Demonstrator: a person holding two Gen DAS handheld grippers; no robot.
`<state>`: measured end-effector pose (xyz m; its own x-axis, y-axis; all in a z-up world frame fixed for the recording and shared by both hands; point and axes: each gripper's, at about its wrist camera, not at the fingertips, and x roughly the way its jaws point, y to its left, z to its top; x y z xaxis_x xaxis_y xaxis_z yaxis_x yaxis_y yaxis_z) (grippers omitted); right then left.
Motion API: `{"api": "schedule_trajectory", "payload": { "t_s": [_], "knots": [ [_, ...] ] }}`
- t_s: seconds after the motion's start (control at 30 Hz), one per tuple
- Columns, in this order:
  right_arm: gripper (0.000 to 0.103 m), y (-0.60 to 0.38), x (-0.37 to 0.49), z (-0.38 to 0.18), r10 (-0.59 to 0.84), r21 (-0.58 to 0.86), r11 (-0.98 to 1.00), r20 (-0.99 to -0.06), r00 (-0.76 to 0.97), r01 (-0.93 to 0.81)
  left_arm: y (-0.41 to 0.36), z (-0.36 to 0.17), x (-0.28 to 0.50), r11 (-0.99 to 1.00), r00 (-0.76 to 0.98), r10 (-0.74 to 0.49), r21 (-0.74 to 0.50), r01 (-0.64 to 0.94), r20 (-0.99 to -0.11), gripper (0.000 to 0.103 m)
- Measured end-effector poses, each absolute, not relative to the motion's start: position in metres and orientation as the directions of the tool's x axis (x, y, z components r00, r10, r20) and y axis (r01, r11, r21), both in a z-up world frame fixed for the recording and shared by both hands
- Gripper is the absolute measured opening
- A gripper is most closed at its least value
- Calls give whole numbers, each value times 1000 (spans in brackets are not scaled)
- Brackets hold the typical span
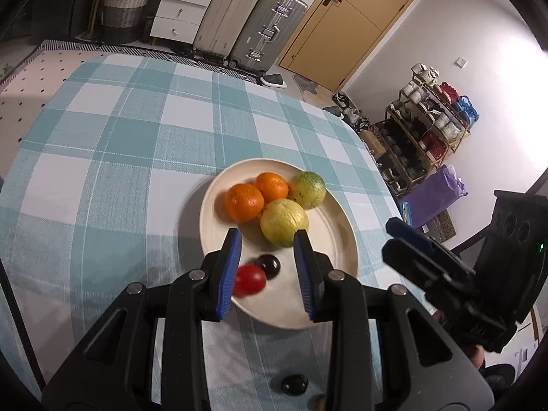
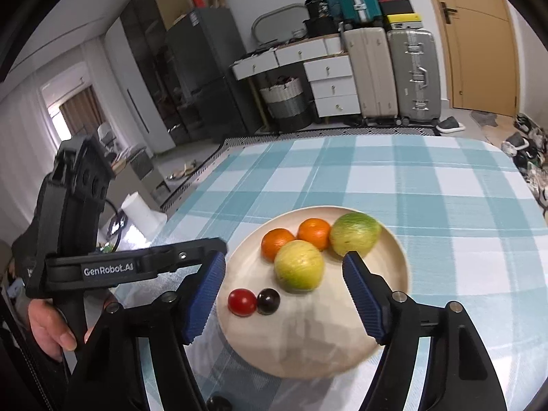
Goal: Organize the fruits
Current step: 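Withdraw both grippers from the plate toward the remaining fruits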
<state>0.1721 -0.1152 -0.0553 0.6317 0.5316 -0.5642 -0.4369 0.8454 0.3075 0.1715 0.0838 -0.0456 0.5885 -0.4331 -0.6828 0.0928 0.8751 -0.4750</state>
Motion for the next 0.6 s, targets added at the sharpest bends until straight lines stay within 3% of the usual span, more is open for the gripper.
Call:
{"api": "schedule_trajectory", "payload": {
  "t_s": [0.17,0.4,0.6],
  "knots": [
    [83,-133,154,-49,521,316,853,-550,653,-415,70,-38,147,904,597,-389,-415,102,-701,36],
    [88,-149,125,-46,531,338,847,-521,668,-410,55,-26,113,953,644,-281,-289,97,-712,49],
    [94,-160,101,-46,536,358,843,-494,685,-402,41,-14,83,979,693,-192,-182,89,-695,75]
  ]
}}
